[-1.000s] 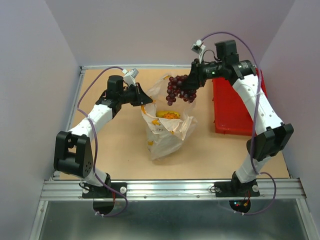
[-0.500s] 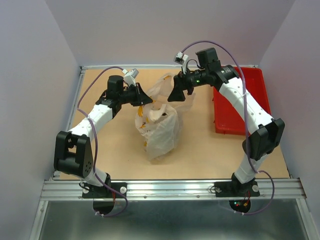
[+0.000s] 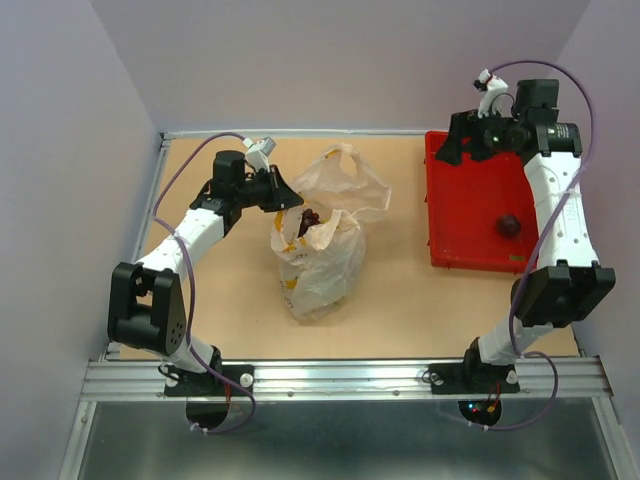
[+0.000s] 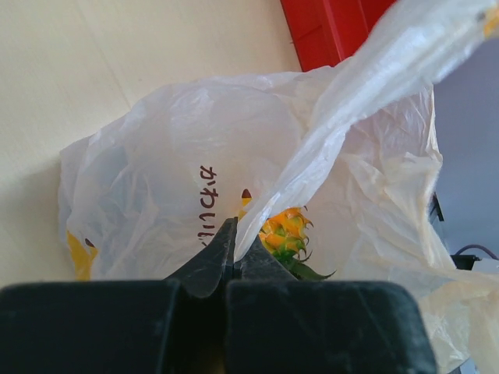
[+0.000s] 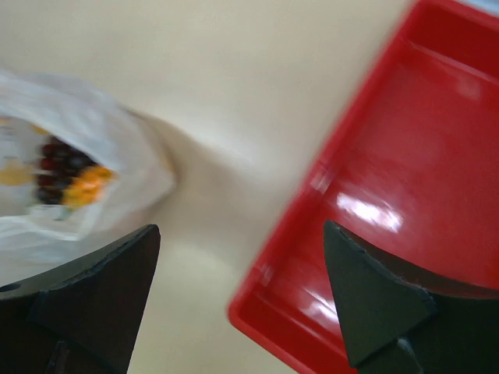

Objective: Place the fake fruits into the plastic bag and tie a complex knot

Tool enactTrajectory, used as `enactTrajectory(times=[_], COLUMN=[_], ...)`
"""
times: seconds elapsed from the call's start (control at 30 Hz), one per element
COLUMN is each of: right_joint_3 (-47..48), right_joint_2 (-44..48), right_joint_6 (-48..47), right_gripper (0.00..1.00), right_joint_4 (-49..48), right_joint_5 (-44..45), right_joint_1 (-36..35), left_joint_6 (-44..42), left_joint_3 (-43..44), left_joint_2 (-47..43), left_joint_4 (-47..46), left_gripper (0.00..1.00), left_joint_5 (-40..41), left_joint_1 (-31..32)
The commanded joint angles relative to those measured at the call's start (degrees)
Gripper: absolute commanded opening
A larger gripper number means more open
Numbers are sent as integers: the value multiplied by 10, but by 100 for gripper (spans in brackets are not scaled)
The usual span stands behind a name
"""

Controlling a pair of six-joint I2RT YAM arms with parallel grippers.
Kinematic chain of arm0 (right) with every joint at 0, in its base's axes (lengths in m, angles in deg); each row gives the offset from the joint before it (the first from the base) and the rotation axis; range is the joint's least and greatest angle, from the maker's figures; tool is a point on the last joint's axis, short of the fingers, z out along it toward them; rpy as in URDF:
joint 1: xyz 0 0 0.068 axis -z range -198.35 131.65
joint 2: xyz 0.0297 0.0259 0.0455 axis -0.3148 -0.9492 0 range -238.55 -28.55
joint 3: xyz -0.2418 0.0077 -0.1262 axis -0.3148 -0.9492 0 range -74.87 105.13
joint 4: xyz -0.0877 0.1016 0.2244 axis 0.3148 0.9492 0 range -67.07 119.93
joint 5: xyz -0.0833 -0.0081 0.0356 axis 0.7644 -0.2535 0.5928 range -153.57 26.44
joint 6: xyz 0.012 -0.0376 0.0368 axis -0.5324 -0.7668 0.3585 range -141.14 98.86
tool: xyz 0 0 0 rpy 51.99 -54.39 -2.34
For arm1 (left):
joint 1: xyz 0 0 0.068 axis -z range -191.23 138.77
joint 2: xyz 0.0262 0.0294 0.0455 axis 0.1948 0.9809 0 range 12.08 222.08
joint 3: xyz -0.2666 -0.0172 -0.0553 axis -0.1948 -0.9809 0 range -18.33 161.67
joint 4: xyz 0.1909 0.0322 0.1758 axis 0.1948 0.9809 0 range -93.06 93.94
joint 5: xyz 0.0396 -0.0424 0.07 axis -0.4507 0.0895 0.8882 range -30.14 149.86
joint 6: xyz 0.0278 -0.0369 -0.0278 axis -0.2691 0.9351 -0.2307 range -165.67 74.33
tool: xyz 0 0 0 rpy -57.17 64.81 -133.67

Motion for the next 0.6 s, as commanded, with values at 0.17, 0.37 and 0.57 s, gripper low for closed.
enactTrajectory(times=[0.17,0.37,0.57], right_joint_3=[-91,-139,-219], right_joint_2=[-17,-41,-66], right_joint_6=[-108,-106,-126], right_gripper=[89,86,83], right_joint_4=[100,79,-5], right_joint_5=[338,393,412], right_joint_1=[65,132,143], left_joint_6=[-17,-20,-12], left_joint_3=[33,22,14], left_joint_2=[-16,-20,-20], left_joint_4=[-11,-13,-24], left_gripper=[0,0,0], left_joint_5=[-18,-18,-18], left_joint_1=[-2,-2,-2])
